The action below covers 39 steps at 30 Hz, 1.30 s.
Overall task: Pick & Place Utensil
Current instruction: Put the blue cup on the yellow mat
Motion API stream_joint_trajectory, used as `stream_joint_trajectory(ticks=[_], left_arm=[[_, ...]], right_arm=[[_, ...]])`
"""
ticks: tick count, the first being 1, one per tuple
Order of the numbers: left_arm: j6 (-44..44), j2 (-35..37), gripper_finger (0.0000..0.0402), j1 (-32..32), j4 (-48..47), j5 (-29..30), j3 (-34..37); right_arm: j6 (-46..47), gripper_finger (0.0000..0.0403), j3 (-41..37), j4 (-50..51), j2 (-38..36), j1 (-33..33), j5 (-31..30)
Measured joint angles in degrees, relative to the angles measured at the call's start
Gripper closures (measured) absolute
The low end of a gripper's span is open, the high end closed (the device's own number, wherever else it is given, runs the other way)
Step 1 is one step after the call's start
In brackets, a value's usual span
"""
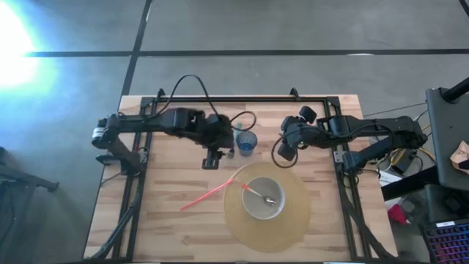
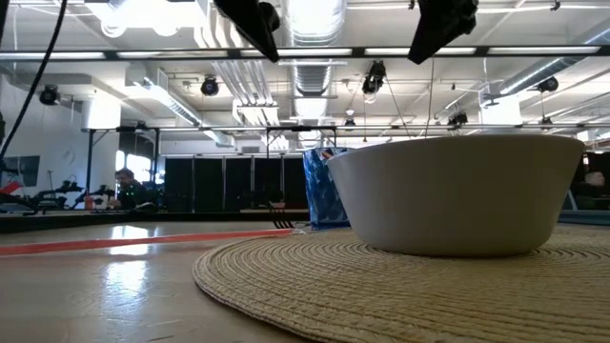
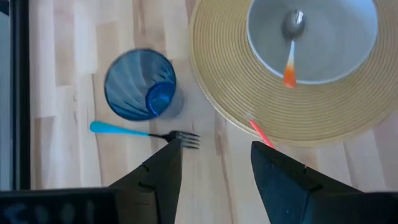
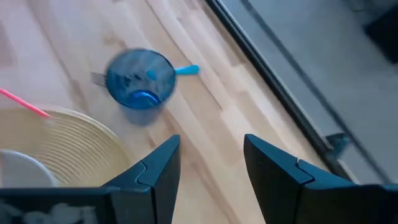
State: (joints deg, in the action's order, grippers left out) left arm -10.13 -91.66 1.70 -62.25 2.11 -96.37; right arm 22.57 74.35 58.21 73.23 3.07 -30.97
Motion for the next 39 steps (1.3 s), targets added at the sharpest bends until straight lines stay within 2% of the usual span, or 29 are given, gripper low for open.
stream_joint_trajectory(ticks=[8,14,21,26,31,39], left_arm=[[3.7,8.9,0.0218,-2.2,7.9,2.4,14.9],[7.9,14.7,0.0218,-3.7,9.9,4.3,23.0],[10.7,19.0,0.0218,-6.4,14.6,7.9,31.3],[11.5,19.7,0.0219,-7.8,17.9,8.6,34.9],[11.9,19.6,0.0219,-8.3,18.9,9.0,36.5],[12.4,19.6,0.0219,-8.2,18.8,9.6,37.6]], right_arm=[[0.1,0.0229,0.0,-5.9,0.0,-4.7,2.9],[3.2,0.0229,-0.1,-8.6,0.0,-9.1,3.2],[3.0,0.0229,-0.1,-14.3,1.1,-13.5,10.5],[2.5,0.0229,-0.1,-15.5,4.8,-14.8,11.0],[2.3,0.0229,-0.1,-15.6,9.6,-15.9,15.6],[1.0,0.0229,-0.1,-16.9,15.3,-16.1,16.4]])
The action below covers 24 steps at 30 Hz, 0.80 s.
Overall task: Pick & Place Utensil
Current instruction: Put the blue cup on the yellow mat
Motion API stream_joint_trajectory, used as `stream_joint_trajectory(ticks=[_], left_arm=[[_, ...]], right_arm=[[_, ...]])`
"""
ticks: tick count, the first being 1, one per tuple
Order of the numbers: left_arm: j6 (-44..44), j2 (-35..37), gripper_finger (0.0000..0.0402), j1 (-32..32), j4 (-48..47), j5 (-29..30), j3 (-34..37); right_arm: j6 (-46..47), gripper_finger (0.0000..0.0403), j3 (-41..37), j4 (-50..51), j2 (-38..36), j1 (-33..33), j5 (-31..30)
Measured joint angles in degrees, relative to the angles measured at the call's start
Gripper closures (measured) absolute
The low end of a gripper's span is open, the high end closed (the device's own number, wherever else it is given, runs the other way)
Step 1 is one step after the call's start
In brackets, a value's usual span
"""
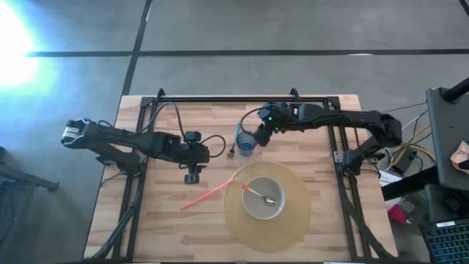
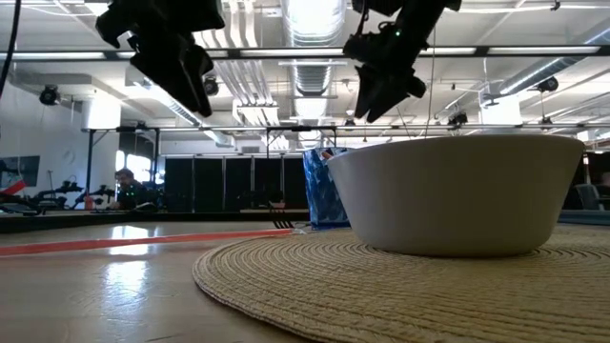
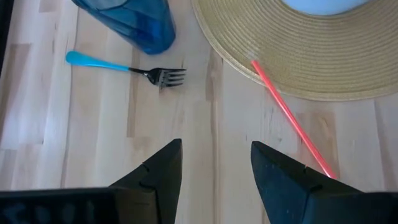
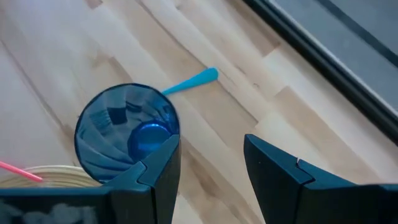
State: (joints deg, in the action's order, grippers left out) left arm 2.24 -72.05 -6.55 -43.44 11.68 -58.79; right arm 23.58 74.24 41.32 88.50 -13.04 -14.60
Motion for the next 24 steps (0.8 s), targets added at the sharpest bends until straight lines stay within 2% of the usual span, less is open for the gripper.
stream_joint_trajectory(ticks=[9,14,24], left_arm=[[0.2,0.0,0.0219,0.0,0.8,0.0,0.0],[0.2,0.0,0.0219,0.0,1.3,0.0,0.0],[0.2,0.0,0.0219,0.0,1.4,0.0,0.0]], right_arm=[[-0.2,0.0229,0.0,-1.3,3.9,0.0,1.9],[0.0,0.0229,0.1,-3.4,6.7,0.0,4.9],[-0.8,0.0229,0.4,-4.1,9.9,0.0,5.5]])
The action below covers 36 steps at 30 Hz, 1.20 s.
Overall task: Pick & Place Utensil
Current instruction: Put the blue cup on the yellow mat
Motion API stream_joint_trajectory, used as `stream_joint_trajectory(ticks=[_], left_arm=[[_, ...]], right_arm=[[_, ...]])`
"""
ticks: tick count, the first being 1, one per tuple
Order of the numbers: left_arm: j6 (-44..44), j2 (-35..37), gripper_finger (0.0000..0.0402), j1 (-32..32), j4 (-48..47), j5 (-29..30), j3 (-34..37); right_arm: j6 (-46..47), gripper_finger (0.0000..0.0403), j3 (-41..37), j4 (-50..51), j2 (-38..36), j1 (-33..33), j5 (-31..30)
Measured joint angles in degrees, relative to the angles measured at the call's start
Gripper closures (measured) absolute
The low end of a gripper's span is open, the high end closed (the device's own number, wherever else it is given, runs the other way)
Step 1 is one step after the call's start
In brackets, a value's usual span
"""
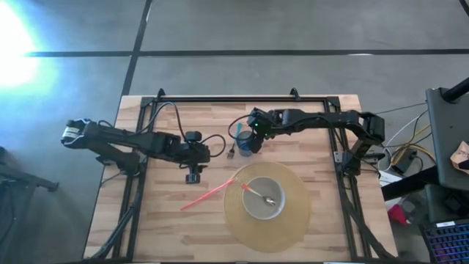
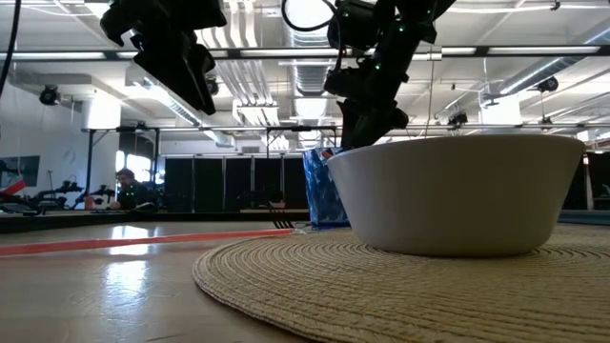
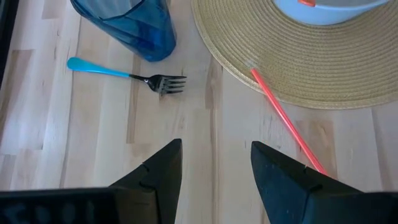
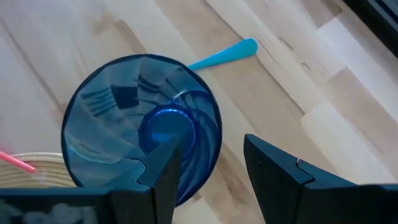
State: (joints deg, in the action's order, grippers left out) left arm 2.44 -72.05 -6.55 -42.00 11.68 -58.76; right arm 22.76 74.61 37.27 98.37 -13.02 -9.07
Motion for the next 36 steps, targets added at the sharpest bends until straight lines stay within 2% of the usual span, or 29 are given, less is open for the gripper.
stream_joint_trajectory(ticks=[8,20,25,33,36], left_arm=[[0.0,0.0,0.0219,0.0,0.0,0.0,0.0],[0.1,0.0,0.0219,0.0,0.0,0.0,0.1],[0.2,0.0,0.0219,0.0,0.1,0.0,0.9],[0.8,0.0,0.0219,0.0,0.6,0.0,3.0],[0.8,0.0,0.0219,0.0,0.9,0.0,4.0]], right_arm=[[0.2,0.0232,0.0,-0.2,0.1,0.0,0.1],[-0.1,0.0264,0.0,-0.1,3.4,0.0,0.2],[-0.1,0.0298,0.0,-0.1,3.4,0.0,0.2],[-0.9,0.0382,0.0,-0.1,3.3,0.0,0.2],[-2.0,0.0388,0.0,0.3,2.6,0.0,0.3]])
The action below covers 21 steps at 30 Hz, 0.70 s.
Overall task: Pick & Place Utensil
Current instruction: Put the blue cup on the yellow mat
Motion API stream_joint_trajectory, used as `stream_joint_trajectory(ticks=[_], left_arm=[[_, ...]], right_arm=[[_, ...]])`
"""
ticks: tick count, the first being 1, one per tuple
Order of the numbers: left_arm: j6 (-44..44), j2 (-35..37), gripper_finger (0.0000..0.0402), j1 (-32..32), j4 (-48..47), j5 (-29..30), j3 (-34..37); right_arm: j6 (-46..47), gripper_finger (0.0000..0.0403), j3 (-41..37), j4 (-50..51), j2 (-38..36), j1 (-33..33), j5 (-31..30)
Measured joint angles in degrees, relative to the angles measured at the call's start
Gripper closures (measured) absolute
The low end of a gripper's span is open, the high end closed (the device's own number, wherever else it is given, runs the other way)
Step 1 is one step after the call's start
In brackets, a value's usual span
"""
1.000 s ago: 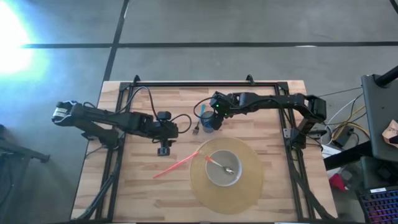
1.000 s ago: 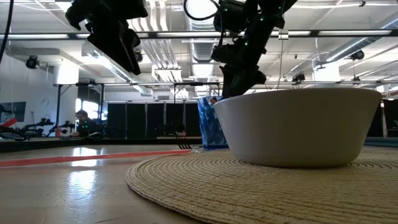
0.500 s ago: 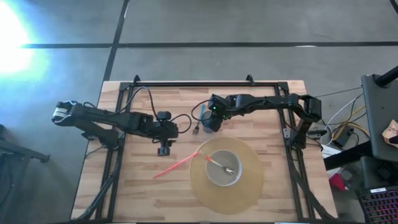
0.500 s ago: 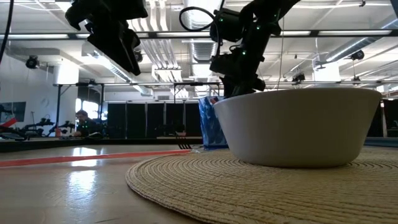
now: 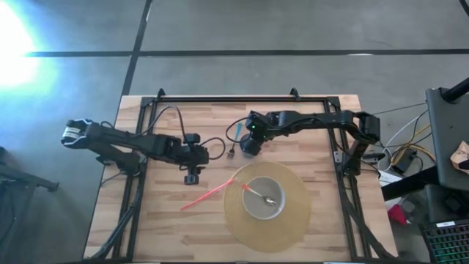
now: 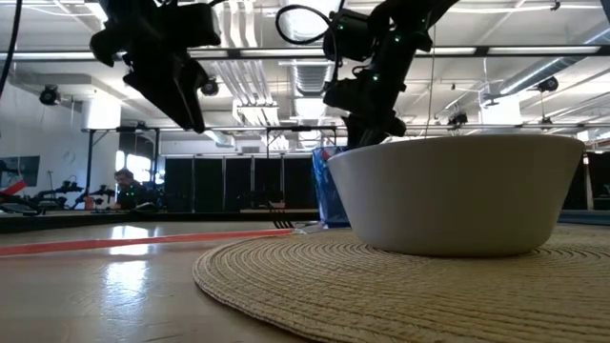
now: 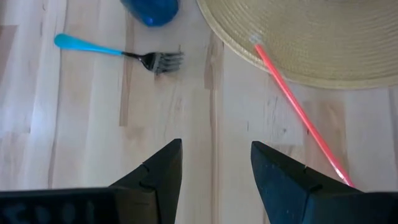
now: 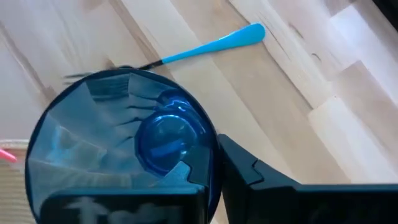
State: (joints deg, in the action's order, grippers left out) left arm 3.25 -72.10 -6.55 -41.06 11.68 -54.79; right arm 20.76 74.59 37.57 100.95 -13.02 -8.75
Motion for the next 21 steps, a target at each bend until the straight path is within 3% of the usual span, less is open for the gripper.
stream_joint_trajectory(ticks=[21], left_arm=[[1.8,0.0,0.0219,0.0,0.6,0.0,0.7]], right_arm=[[-4.2,0.0389,0.0,14.1,-20.6,0.0,-0.2]])
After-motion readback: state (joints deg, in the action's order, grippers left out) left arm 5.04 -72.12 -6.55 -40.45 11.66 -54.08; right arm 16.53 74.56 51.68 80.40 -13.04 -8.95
